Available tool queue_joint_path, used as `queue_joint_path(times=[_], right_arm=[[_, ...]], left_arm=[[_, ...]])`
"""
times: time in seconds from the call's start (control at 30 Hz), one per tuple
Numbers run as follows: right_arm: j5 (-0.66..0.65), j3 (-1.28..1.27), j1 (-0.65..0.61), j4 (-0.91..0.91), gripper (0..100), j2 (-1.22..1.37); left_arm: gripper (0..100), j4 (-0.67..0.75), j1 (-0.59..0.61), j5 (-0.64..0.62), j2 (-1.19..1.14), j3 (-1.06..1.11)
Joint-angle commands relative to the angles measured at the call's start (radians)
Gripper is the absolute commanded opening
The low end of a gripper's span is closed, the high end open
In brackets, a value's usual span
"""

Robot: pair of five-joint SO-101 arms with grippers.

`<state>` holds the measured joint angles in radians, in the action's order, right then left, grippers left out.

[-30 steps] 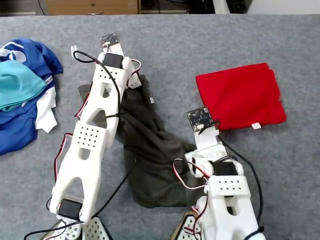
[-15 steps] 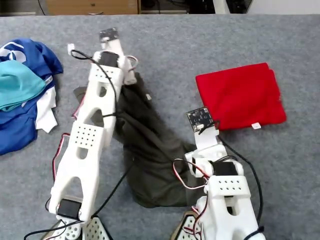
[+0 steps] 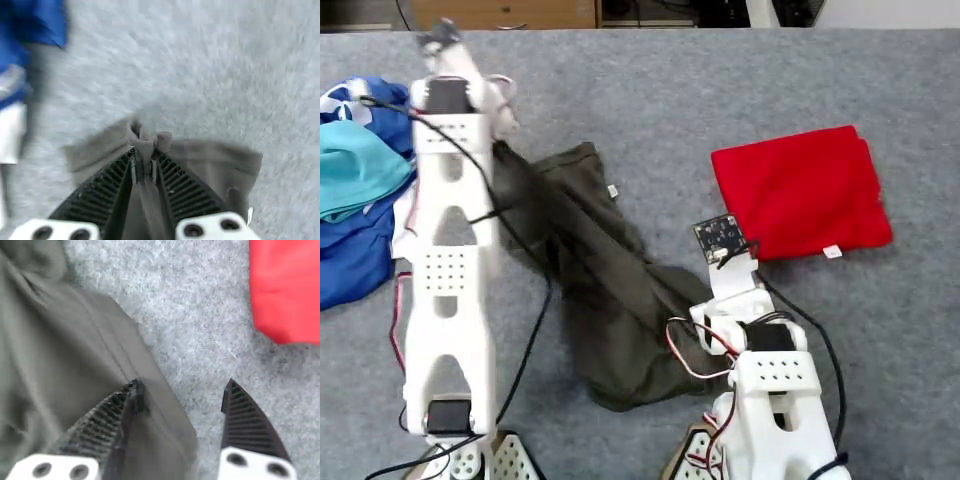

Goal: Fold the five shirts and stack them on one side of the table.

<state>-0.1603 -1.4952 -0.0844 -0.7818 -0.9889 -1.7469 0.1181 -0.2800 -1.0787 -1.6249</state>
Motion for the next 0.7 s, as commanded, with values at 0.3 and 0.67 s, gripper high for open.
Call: queue_joint_path(times=[0.3, 0.67], right_arm=[[-0.003, 0.756, 0.012, -0.667, 25.3, -0.008], [-0.054, 1.155, -0.013, -0.773, 25.3, 0.435]], left_arm=[[2, -0.015, 0.341, 0.068, 0.395, 0.127], [2, -0.012, 0.509, 0.224, 0.627, 0.910]])
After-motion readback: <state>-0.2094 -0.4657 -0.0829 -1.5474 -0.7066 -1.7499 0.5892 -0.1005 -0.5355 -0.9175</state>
